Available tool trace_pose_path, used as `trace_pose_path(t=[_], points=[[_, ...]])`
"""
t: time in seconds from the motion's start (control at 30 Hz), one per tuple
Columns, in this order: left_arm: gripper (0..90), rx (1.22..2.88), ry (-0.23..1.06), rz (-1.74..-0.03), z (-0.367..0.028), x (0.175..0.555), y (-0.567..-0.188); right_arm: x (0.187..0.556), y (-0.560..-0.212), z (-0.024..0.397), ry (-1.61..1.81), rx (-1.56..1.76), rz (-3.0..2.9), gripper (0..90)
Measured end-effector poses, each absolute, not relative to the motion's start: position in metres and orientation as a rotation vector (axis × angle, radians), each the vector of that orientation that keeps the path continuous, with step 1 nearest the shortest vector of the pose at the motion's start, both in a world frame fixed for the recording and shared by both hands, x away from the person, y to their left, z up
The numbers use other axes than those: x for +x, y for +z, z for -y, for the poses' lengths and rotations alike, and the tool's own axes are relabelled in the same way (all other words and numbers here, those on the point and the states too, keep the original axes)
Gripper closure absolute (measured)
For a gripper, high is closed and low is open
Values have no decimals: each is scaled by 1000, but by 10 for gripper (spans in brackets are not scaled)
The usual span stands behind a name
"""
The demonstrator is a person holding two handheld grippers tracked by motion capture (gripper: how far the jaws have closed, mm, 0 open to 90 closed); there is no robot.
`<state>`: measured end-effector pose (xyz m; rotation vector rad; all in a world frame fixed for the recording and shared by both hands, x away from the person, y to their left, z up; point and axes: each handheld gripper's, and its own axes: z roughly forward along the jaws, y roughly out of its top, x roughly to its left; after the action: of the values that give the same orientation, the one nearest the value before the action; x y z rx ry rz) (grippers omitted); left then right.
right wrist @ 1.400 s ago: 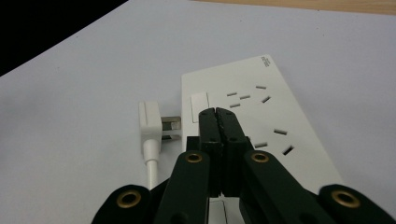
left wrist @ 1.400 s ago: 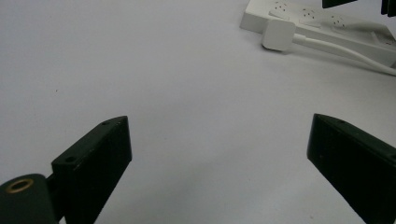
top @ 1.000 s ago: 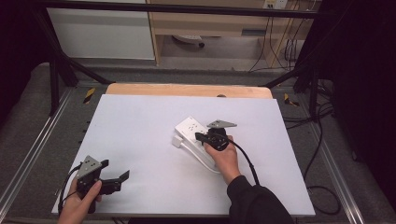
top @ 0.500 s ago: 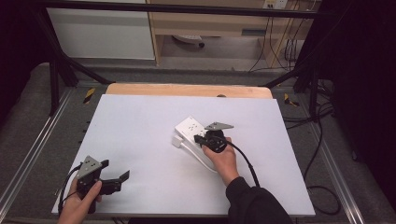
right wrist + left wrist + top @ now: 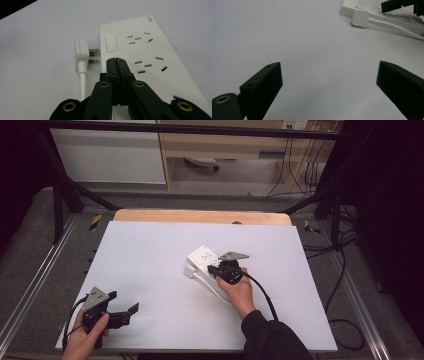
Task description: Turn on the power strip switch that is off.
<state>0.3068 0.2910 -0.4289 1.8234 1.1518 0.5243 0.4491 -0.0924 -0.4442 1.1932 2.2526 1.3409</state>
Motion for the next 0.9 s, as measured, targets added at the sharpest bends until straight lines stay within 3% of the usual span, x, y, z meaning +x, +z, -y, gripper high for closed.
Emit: trace_pose_path(t=[0.9], points=[[65, 1824, 525, -1149, -291, 307, -429, 450, -446, 94, 1353, 1190, -2235, 900]])
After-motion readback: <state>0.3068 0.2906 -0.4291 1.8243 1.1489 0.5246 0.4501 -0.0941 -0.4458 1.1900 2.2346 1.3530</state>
